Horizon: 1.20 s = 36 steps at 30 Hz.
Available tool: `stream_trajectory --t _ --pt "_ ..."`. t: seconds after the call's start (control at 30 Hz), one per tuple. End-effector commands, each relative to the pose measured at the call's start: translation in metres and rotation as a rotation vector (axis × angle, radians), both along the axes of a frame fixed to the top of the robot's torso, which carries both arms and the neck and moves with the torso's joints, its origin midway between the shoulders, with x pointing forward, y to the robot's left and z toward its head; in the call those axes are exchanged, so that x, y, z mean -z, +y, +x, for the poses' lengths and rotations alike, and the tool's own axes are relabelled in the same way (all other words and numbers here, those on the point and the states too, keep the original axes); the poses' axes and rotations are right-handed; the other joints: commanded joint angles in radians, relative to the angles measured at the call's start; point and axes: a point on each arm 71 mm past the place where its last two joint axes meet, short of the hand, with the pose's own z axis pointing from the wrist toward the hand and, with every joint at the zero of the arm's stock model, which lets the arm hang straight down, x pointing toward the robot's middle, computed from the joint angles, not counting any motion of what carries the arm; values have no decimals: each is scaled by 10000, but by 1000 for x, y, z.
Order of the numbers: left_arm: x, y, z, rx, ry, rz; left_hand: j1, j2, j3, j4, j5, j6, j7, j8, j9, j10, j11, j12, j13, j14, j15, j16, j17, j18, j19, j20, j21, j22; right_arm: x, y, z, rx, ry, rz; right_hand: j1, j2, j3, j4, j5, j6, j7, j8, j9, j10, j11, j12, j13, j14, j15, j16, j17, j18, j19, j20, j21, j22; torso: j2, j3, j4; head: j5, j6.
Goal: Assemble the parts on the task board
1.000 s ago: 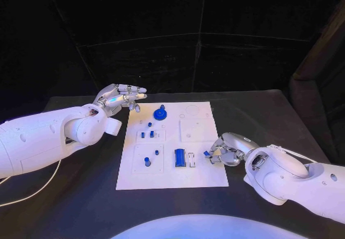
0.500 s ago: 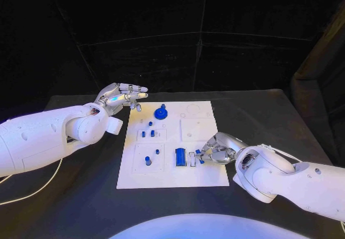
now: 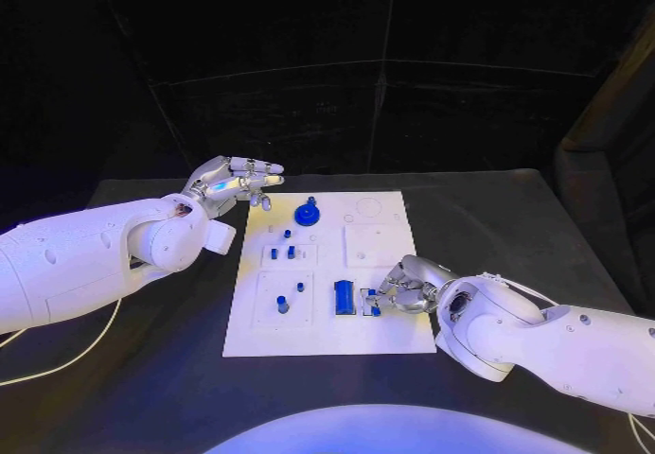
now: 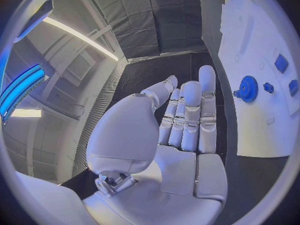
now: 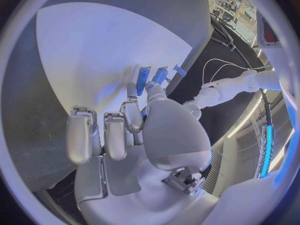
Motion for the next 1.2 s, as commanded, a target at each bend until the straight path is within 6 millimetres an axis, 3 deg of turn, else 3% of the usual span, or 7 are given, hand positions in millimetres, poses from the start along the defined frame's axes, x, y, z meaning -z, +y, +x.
stream_trajectory --t 0.03,0.23,0.73,1.0,1.2 --pt "-2 -3 0 203 -46 -110 -42 10 -60 -11 -12 -65 31 69 7 -89 7 52 8 -79 10 47 -11 135 -48 2 -39 -15 2 1 0 4 269 -163 -122 21 2 52 -60 50 6 65 17 125 -24 20 -23 846 -75 31 1652 -29 323 -97 12 668 -8 6 -4 15 -1" --pt "-1 -3 -1 235 -12 -112 -62 11 -70 0 -11 -67 33 74 7 -93 10 59 7 -78 13 55 -9 134 -49 4 -41 -16 3 3 1 18 279 -176 -138 22 3 71 -77 59 3 69 23 130 -27 17 -25 846 -78 30 1651 -29 323 -101 12 667 1 6 -17 28 52" --pt "0 -4 -1 342 132 -96 -112 18 -96 29 -11 -85 37 82 4 -114 15 71 4 -52 19 106 48 132 -49 11 -45 -20 2 10 2 -158 128 51 -240 37 22 213 -276 92 -14 88 71 165 -41 19 -24 849 -92 38 1666 -33 330 -119 21 686 -5 4 -14 86 13" --pt "0 -5 -1 399 176 -104 -112 18 -96 29 -11 -85 37 82 4 -114 15 71 4 -52 19 106 48 132 -49 11 -45 -20 1 11 2 -186 63 139 -617 65 -73 572 -730 140 -18 125 151 241 -42 81 18 856 -95 59 1702 -41 347 -127 42 726 1 10 -18 92 13" --pt "0 -5 -1 400 181 -102 -112 18 -96 29 -11 -85 37 82 4 -114 15 71 4 -52 19 106 48 132 -49 11 -45 -20 1 11 2 -122 50 132 -1011 120 -265 918 -824 168 -16 157 217 278 -36 117 47 858 -90 65 1711 -44 352 -123 48 741 -5 7 -18 83 13"
